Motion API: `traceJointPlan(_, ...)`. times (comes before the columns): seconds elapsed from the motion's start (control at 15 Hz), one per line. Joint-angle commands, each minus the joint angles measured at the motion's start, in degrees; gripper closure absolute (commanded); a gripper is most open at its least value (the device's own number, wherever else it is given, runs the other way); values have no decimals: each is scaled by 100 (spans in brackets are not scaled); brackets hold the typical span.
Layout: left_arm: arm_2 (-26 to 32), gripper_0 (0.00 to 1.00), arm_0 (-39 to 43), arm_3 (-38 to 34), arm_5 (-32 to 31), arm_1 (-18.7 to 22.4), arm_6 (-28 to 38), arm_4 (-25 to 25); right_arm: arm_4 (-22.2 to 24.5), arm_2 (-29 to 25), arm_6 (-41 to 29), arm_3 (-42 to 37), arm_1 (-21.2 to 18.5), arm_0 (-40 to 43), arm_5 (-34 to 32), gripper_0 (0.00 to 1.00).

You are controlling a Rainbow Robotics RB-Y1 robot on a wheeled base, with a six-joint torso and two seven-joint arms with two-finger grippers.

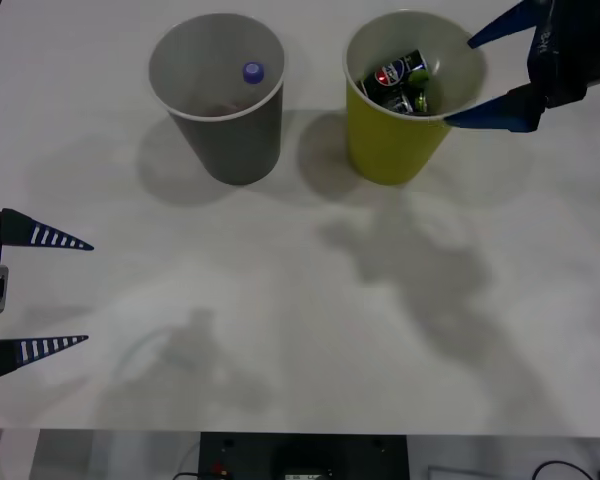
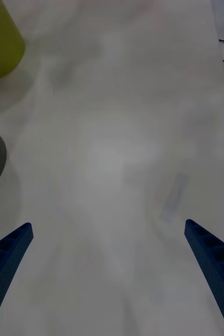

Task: Put the can into the green bin and the plastic bottle into the gray bin

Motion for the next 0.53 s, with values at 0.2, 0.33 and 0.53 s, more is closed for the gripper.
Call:
traceJointPlan(0.2,0,0,0,0,0,0,0,0,-889,-856,1082,-365,-9,1291,1,0)
traceJointPlan(0.33,0,0,0,0,0,0,0,0,-1153,-1111,1522,-444,-88,1722,1,0)
traceJointPlan(0.53,0,0,0,0,0,0,0,0,-1258,-1471,1891,-822,-167,2381,1,0)
